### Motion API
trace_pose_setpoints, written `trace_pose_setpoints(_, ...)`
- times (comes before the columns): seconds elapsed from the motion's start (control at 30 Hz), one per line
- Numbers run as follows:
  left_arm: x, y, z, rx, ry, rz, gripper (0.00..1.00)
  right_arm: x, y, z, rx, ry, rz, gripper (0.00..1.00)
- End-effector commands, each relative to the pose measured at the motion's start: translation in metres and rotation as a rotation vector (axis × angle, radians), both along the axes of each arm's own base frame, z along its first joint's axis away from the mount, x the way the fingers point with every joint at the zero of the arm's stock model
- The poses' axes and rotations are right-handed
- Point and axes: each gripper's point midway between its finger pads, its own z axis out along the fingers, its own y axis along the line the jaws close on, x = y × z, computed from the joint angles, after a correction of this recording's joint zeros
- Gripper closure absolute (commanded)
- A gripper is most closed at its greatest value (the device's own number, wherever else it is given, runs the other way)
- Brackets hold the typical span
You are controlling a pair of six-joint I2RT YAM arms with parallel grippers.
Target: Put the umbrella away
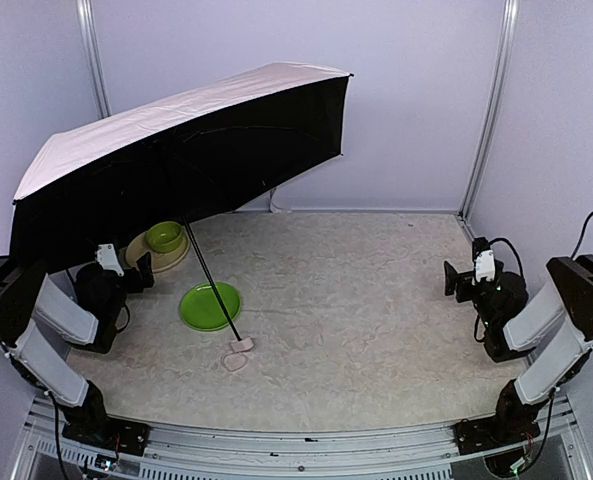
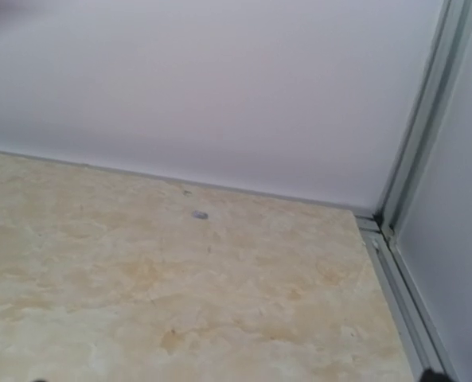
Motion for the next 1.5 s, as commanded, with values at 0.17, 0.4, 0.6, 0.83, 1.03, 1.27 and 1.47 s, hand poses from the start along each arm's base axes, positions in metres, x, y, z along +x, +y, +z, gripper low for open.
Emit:
trace_pose_setpoints(0.17, 0.002, -0.003, 0.008, -0.003, -0.030, -0.049, 0.01, -0.008, -0.027, 0.079, 0.208, -0.072, -0.133, 0.00)
trace_pose_setpoints(0.4, -0.011, 0.057, 0.040, -0.081, -0.036, 0.423, 0.01, -0.052, 0.061, 0.148, 0.318, -0.173, 0.435, 0.00)
trace_pose_setpoints(0.6, -0.014, 0.011, 0.071, -0.290, -0.107, 0.313, 0.07, -0.059, 0.114, 0.161, 0.392, -0.042, 0.670, 0.08)
trace_pose_setpoints(0.83, -0.033, -0.110, 0.087, -0.462, -0.144, -0.184, 0.08, -0.072, 0.179, 0.157, 0.311, 0.026, 0.731, 0.09)
trace_pose_setpoints(1.03, -0.012, -0.177, 0.045, -0.516, 0.006, -0.451, 0.01, -0.081, 0.230, 0.144, 0.295, 0.094, 0.808, 0.09)
trace_pose_setpoints(1.27, -0.015, -0.209, 0.053, -0.519, -0.058, -0.538, 0.23, -0.099, 0.286, 0.130, 0.194, 0.150, 0.904, 0.09)
trace_pose_setpoints(1.47, -0.021, -0.216, 0.044, -0.502, -0.024, -0.528, 0.91, -0.111, 0.306, 0.144, 0.217, 0.130, 0.943, 0.09)
